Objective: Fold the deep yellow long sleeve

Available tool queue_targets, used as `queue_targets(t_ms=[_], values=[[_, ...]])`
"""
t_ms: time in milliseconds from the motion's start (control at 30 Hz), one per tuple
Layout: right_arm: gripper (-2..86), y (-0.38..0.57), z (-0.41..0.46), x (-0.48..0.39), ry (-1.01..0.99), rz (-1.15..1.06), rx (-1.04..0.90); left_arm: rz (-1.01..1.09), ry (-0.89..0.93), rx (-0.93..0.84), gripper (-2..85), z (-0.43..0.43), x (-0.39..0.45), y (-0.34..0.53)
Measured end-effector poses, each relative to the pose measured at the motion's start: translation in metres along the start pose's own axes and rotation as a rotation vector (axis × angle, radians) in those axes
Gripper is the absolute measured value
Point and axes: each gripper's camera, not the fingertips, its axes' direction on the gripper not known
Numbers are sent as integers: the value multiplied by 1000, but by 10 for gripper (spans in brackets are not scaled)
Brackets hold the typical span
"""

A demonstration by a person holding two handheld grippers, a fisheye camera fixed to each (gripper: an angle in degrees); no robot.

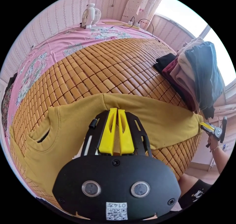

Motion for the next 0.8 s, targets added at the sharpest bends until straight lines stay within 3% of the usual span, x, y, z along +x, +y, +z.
queue_targets(t_ms=[233,333,467,567,667,800], values=[[-1,-7,16,3,-68,74,-41,-75,187,74,27,-40,-26,57],[6,-2,7,-8,-16,42,-38,-95,161,86,37,-81,-41,124],[37,1,-9,-69,-21,-159,-26,-324,65,42,40,-130,-82,249],[43,-10,-16,-160,-193,-365,20,-501,-98,6,47,-153,-101,336],[47,-35,-13,-283,-412,-613,79,-655,-115,1,56,-163,-110,404],[56,-75,-12,-476,-617,-917,169,-686,-135,-21,59,-161,-109,454]])
